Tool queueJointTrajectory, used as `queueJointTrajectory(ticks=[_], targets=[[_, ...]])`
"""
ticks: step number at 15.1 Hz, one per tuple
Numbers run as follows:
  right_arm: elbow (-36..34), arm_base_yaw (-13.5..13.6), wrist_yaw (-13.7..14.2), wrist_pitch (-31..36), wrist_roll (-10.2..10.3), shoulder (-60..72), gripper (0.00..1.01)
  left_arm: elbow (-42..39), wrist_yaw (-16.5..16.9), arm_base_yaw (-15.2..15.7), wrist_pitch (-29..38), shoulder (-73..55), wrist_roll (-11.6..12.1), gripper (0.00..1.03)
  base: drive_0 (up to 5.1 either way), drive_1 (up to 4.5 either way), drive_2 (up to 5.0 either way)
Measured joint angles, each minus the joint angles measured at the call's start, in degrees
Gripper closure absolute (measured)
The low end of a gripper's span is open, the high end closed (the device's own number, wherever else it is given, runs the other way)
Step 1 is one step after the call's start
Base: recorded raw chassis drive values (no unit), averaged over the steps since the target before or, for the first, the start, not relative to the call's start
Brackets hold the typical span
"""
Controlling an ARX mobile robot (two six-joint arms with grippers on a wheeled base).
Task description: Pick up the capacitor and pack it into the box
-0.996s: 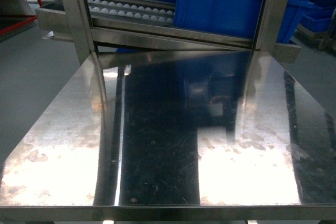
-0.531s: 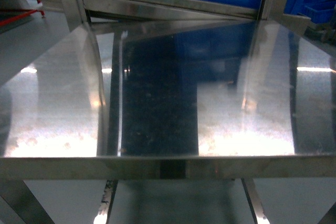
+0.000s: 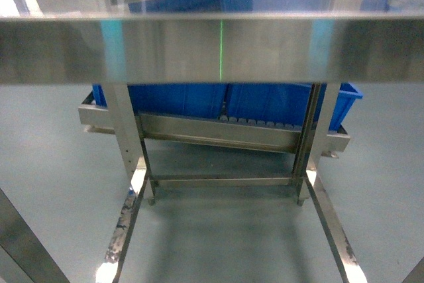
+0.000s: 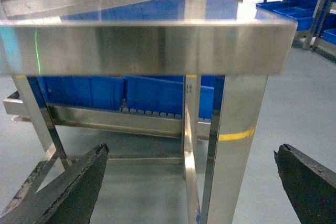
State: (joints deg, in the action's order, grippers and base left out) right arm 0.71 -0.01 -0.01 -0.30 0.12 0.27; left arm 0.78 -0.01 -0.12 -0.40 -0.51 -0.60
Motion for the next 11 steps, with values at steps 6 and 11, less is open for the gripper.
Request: queueJointTrajectory(ticks=[6, 11], targets=[[0.00, 0.00, -0.02, 0.02, 0.00, 0.00, 0.03, 0.00, -0.04, 0.00, -0.02, 0.00, -0.02, 0.59, 0.0, 0.00, 0.0], [0.00, 0.00, -0.02, -0.13, 0.00, 0.00, 0.03, 0.00, 0.04, 0.00, -0.09, 0.00, 0.00, 0.59, 0.0, 0.00, 0.0]])
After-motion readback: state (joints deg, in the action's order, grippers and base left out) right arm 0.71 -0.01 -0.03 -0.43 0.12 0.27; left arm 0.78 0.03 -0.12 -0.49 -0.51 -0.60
